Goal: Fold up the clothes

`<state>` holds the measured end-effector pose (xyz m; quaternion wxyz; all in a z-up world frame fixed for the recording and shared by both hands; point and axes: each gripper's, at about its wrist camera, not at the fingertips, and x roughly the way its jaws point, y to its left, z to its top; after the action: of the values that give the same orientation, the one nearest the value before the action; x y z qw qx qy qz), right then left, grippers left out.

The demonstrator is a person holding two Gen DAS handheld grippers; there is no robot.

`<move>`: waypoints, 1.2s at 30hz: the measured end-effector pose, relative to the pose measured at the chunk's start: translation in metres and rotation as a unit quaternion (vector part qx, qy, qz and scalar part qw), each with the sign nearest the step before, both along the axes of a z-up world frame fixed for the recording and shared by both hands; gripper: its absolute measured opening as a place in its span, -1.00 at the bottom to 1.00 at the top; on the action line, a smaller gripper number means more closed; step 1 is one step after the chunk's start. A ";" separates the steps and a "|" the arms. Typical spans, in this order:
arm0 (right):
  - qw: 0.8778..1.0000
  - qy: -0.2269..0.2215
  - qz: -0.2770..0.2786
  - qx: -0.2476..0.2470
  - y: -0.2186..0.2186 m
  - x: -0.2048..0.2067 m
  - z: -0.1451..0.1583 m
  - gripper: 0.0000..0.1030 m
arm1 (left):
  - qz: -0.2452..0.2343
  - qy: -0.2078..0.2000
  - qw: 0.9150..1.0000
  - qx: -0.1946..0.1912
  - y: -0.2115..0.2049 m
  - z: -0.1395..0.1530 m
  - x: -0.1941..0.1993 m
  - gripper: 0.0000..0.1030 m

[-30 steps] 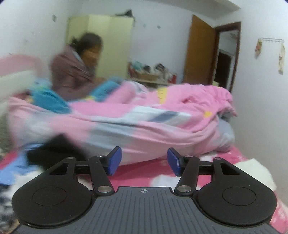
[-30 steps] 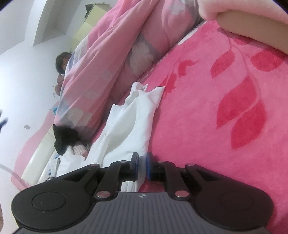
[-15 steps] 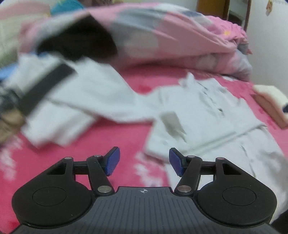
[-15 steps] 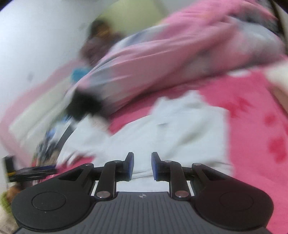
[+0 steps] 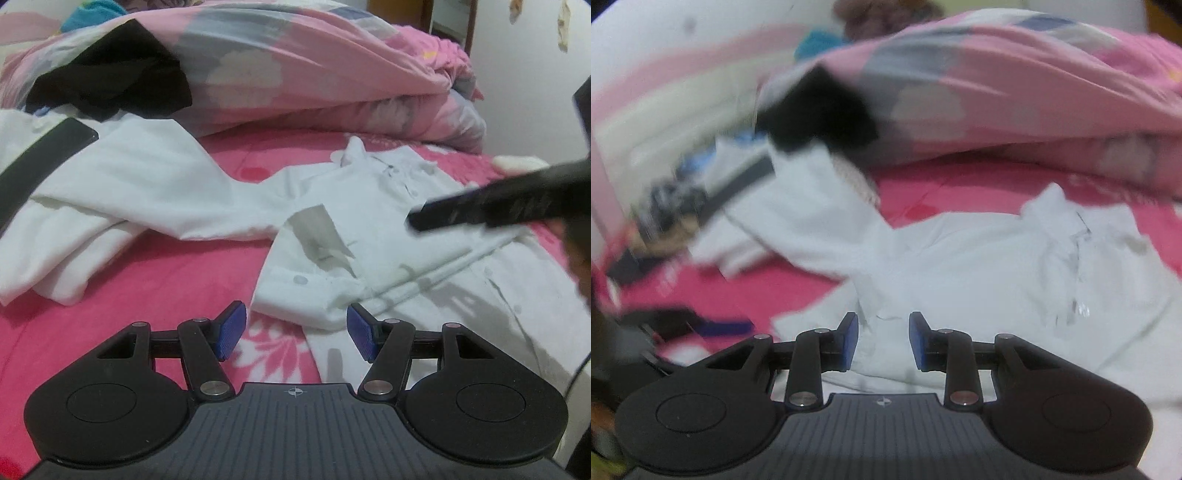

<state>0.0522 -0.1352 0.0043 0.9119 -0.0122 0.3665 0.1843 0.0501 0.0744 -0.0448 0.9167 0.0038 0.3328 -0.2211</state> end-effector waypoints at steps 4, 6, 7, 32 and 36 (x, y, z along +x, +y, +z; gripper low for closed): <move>0.998 0.021 0.038 -0.038 0.019 0.011 -0.021 -0.30 | -0.004 0.016 1.000 -0.012 0.005 -0.007 0.013 0.18; 0.996 0.036 0.055 -0.058 0.027 0.018 -0.031 -0.30 | -0.008 0.020 1.000 -0.017 0.005 -0.009 0.017 0.18; 0.995 0.042 0.062 -0.069 0.030 0.021 -0.036 -0.30 | -0.011 0.021 1.000 -0.019 0.006 -0.010 0.019 0.18; 0.974 -0.021 -0.124 0.190 -0.089 -0.038 -0.017 -0.62 | 0.010 0.119 0.968 -0.222 0.018 -0.010 0.042 -0.92; 0.966 -0.014 -0.167 0.198 -0.114 -0.084 -0.021 -0.62 | 0.020 0.177 0.925 -0.336 0.024 0.001 0.030 -0.92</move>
<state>-0.0314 -0.2492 -0.0172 0.9189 0.2275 0.3069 0.0981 0.0805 0.0987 -0.0440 0.7948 -0.3499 0.3961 -0.2984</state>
